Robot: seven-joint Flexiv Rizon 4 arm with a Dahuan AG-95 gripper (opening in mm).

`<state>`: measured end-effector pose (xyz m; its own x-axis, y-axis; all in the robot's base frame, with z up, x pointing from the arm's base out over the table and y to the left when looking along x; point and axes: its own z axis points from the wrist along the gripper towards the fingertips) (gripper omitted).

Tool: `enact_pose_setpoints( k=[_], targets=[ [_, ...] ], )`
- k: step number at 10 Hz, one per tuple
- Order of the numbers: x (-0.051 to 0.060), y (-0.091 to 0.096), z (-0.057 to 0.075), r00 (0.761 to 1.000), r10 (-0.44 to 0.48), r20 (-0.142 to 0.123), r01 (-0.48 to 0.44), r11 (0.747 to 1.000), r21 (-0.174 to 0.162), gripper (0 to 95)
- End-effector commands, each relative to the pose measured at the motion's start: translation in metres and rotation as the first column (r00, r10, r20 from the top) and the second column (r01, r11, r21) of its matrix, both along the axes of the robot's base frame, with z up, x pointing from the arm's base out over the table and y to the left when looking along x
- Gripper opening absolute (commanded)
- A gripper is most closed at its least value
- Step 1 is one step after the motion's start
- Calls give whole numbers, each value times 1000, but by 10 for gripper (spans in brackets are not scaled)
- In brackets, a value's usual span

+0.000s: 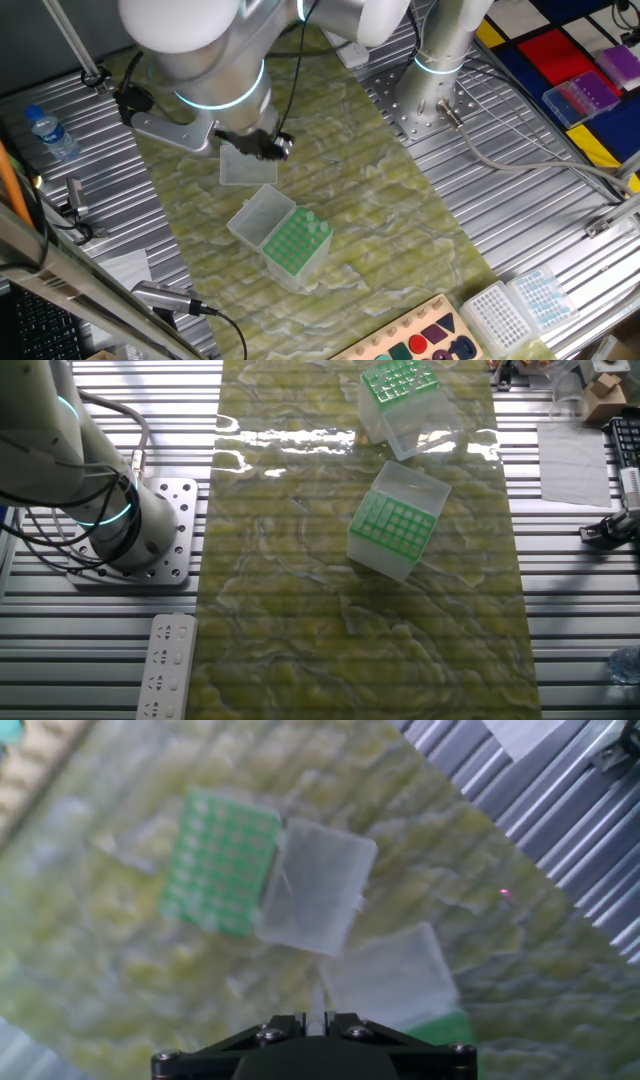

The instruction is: Transfer all large pipette tips from one holder to another

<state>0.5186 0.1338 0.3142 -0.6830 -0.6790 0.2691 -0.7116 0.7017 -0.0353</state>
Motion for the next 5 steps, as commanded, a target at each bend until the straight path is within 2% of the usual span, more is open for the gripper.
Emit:
enact_pose_setpoints(
  k=[1,4,5],
  targets=[
    [-6,-39,-14,995,98,0,-98,995,-27,0],
    [-6,-47,-21,995,96,13,-96,995,-38,0],
    [-4,-46,-20,997,77,15,-77,997,-26,0]
  ],
)
